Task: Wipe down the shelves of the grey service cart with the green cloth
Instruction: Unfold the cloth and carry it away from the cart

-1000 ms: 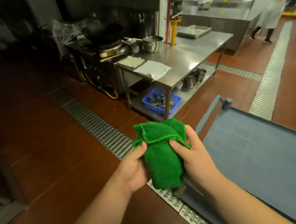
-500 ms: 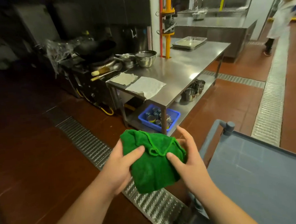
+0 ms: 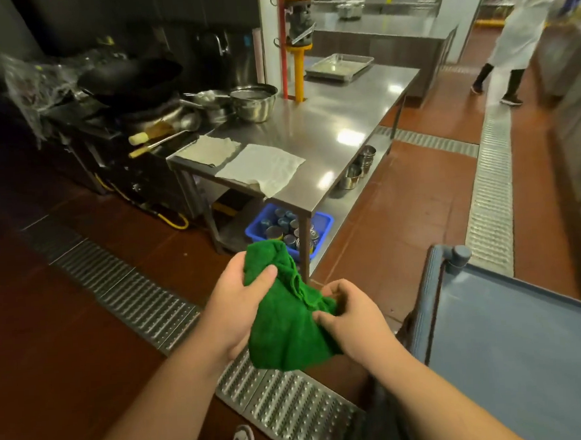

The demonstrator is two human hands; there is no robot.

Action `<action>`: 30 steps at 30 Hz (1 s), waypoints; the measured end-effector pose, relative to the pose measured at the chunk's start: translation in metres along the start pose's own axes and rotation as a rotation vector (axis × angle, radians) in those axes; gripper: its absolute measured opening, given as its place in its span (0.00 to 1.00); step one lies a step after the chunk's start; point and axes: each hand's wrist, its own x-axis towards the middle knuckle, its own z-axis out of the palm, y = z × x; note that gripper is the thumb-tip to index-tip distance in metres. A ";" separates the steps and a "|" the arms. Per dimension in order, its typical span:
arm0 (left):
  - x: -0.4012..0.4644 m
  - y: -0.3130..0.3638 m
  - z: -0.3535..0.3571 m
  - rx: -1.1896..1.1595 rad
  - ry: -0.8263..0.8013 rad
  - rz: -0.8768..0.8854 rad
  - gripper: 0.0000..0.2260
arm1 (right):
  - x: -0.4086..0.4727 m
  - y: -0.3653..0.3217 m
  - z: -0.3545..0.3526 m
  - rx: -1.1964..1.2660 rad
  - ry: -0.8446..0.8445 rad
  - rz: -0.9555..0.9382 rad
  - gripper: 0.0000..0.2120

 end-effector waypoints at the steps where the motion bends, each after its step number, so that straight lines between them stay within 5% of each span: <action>1: 0.018 -0.001 -0.010 0.030 0.008 0.003 0.08 | 0.014 -0.006 0.005 -0.050 -0.014 0.021 0.11; 6: 0.119 -0.007 -0.074 0.209 0.026 -0.020 0.10 | 0.081 -0.051 0.024 -0.070 -0.084 0.128 0.04; 10: 0.184 -0.006 -0.090 0.195 -0.130 -0.087 0.14 | 0.106 -0.097 0.021 0.772 -0.241 0.297 0.04; 13: 0.221 -0.008 -0.078 0.162 -0.260 -0.139 0.15 | 0.126 -0.117 0.017 0.999 -0.276 0.318 0.16; 18: 0.261 0.000 -0.030 0.007 -0.364 -0.197 0.14 | 0.165 -0.112 0.004 1.289 -0.074 0.264 0.22; 21: 0.274 0.001 -0.002 -0.083 -0.541 -0.228 0.28 | 0.190 -0.102 -0.017 1.500 0.039 0.211 0.22; 24: 0.283 -0.013 0.028 0.216 -0.707 0.044 0.34 | 0.217 -0.094 -0.050 1.556 0.243 0.202 0.18; 27: 0.303 -0.026 0.079 0.477 -0.613 0.298 0.24 | 0.242 -0.086 -0.090 1.526 0.379 0.245 0.13; 30: 0.350 -0.029 0.132 0.515 -0.650 0.196 0.15 | 0.276 -0.058 -0.143 1.366 0.599 0.229 0.18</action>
